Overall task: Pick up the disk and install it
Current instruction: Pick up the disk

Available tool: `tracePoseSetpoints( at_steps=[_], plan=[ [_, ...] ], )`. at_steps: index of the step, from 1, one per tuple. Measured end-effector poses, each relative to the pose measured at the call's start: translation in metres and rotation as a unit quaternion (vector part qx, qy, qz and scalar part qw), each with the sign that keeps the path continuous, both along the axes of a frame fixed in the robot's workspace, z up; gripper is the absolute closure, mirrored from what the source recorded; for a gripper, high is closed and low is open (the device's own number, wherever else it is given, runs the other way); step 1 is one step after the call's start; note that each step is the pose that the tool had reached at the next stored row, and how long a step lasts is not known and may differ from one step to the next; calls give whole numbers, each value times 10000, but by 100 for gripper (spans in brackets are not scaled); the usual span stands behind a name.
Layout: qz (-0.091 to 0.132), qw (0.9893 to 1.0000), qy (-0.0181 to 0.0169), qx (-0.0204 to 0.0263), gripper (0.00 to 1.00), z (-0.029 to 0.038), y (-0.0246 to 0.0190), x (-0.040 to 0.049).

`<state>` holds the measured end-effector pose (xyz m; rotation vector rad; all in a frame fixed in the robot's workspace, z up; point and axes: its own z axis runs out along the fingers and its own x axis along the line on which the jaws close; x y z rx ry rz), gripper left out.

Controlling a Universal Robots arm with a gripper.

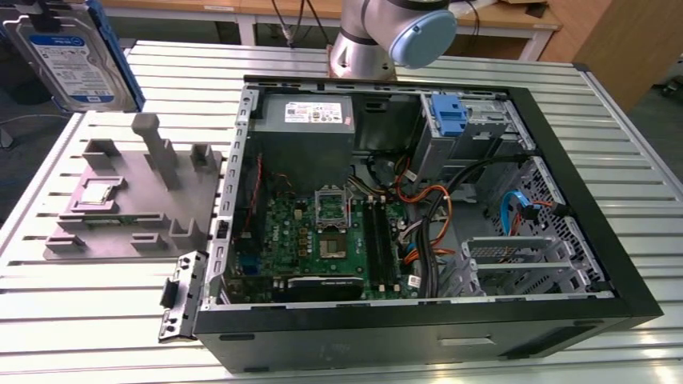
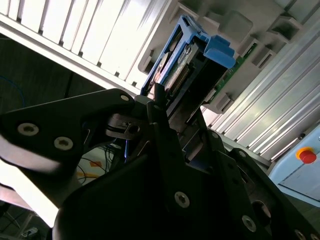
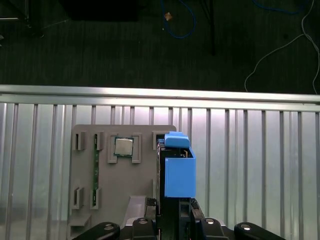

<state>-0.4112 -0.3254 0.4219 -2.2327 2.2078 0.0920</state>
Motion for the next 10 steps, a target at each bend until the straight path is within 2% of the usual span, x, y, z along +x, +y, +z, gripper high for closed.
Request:
tracePoseSetpoints(
  at_steps=[5, 10],
  plan=[
    [0, 10000, 2, -1, 65, 14, 0, 0],
    [0, 10000, 1, -1, 65, 87, 0, 0]
  ],
)
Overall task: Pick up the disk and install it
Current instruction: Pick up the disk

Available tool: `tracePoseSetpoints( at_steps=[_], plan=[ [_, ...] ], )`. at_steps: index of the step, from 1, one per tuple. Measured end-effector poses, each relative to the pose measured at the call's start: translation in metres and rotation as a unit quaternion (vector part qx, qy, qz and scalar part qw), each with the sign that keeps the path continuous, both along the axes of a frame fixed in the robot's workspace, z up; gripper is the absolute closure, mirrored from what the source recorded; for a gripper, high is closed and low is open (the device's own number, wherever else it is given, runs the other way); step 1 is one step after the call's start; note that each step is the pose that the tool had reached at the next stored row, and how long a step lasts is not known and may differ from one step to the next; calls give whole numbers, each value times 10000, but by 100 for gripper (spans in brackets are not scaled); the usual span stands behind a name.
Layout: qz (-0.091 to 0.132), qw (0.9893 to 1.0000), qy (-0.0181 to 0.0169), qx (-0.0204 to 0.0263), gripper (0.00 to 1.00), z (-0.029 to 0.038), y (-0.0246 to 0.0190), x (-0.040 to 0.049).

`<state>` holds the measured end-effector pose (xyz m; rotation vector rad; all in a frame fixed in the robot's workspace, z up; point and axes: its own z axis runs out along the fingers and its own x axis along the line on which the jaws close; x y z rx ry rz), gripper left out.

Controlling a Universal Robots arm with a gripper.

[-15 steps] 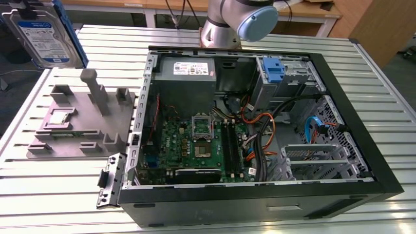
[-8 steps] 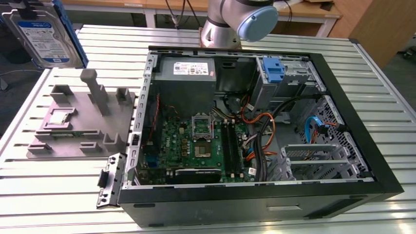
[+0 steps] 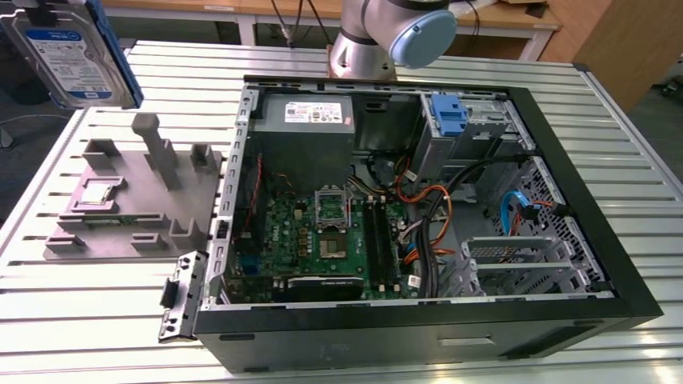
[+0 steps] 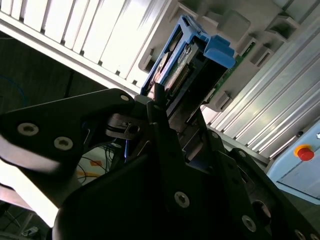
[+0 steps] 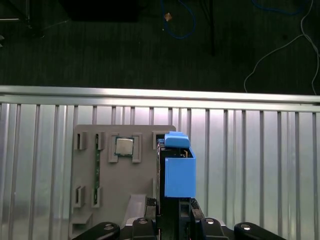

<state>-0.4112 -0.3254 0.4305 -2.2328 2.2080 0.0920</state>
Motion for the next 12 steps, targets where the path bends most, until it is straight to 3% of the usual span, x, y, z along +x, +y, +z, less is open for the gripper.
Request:
tracePoseSetpoints(
  at_steps=[8, 12],
  plan=[
    [0, 10000, 0, 0, 65, 125, 0, 0],
    [0, 10000, 0, 0, 65, 140, 0, 0]
  ],
)
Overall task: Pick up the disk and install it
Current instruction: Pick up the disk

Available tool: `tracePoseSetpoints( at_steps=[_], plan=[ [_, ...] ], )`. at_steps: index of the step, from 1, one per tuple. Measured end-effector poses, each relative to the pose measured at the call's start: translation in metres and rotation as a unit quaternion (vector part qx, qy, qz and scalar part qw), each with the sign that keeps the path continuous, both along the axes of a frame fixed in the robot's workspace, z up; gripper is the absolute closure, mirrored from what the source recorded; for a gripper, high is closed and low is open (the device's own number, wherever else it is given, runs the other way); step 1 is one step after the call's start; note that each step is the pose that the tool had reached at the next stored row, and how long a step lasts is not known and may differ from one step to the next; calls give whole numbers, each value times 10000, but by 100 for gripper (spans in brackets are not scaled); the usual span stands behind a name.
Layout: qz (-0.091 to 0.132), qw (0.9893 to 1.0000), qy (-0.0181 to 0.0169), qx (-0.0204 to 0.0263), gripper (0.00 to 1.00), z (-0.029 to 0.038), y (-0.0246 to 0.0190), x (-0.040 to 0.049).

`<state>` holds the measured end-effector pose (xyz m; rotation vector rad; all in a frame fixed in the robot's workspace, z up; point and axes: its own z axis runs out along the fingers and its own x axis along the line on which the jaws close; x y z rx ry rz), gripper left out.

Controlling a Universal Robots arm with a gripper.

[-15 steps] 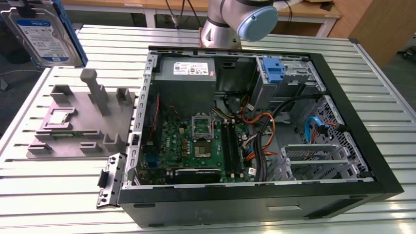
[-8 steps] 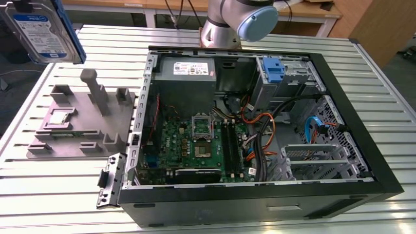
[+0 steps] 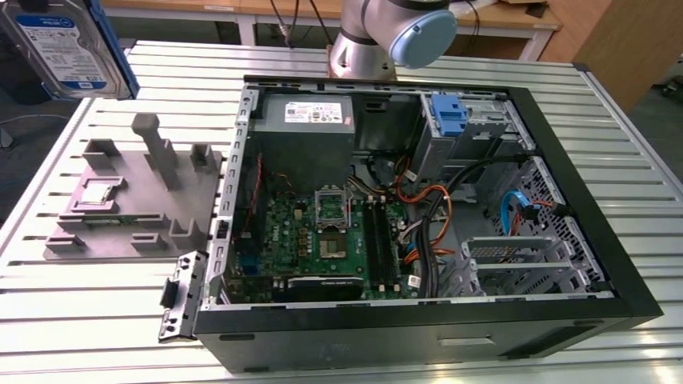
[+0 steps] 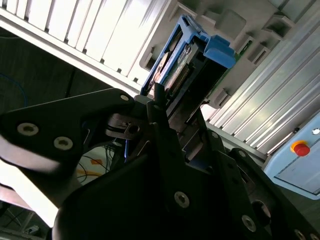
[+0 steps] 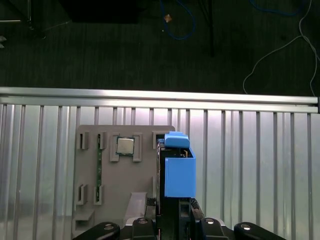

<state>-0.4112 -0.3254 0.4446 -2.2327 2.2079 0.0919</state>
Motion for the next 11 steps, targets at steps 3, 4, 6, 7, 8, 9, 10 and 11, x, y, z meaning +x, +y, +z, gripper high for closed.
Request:
tracePoseSetpoints(
  at_steps=[3, 4, 6, 7, 8, 9, 10, 11],
  plan=[
    [0, 10000, 1, 0, 65, 2, 0, 0],
    [0, 10000, 1, 0, 65, 2, 0, 0],
    [0, 10000, 2, -1, 65, 11, 0, 0],
    [0, 10000, 1, 0, 65, 18, 0, 0],
    [0, 10000, 2, -1, 65, 30, 0, 0],
    [0, 10000, 2, 0, 65, 42, 0, 0],
    [0, 10000, 2, 0, 65, 54, 0, 0],
    [0, 10000, 2, 0, 65, 64, 0, 0]
  ],
)
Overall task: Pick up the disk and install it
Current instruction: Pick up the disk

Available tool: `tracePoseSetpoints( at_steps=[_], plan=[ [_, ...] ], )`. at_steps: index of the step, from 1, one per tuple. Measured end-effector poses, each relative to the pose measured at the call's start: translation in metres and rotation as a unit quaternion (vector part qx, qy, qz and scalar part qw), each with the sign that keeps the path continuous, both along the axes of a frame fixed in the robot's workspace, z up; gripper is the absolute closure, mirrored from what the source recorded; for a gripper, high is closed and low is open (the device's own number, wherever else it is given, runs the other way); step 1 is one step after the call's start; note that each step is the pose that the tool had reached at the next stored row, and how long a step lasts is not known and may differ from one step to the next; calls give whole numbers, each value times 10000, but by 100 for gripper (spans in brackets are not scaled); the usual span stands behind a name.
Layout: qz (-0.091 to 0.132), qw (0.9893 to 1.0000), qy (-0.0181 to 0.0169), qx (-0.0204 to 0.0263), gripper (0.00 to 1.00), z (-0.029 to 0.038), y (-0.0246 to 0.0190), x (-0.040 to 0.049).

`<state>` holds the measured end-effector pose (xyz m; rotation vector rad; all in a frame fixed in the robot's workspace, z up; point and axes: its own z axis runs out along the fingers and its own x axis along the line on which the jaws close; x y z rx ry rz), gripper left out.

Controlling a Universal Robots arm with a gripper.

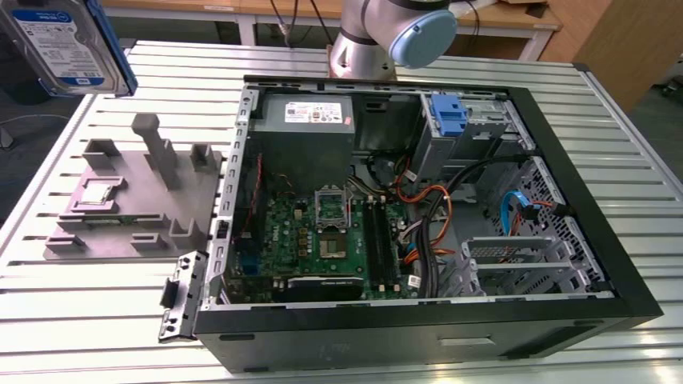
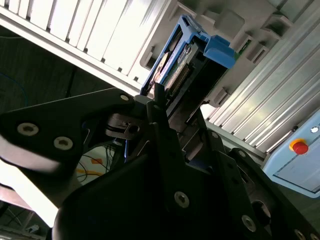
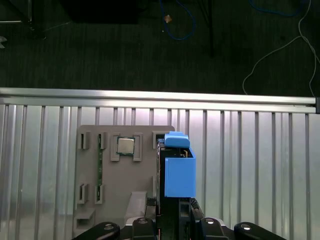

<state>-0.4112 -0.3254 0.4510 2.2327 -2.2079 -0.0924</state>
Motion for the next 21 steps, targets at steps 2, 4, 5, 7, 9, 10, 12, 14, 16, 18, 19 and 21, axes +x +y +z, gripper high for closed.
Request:
tracePoseSetpoints(
  at_steps=[2, 4, 5, 7, 9, 10, 12, 14, 16, 18, 19, 21],
  plan=[
    [0, 10000, 2, 0, 65, 18, 0, 0],
    [0, 10000, 2, 0, 65, 18, 0, 0],
    [0, 10000, 3, -1, 65, 20, 0, 0],
    [0, 10000, 3, 0, 65, 20, 0, 0],
    [0, 10000, 4, -1, 65, 30, 0, 0],
    [0, 10000, 3, 0, 65, 37, 0, 0],
    [0, 10000, 4, -1, 65, 56, 0, 0],
    [0, 10000, 6, 0, 65, 74, 0, 0],
    [0, 10000, 7, 0, 65, 86, 0, 0],
    [0, 10000, 6, 0, 65, 85, 0, 0],
    [0, 10000, 7, 0, 65, 86, 0, 0],
    [0, 10000, 7, 0, 65, 87, 0, 0]
  ],
)
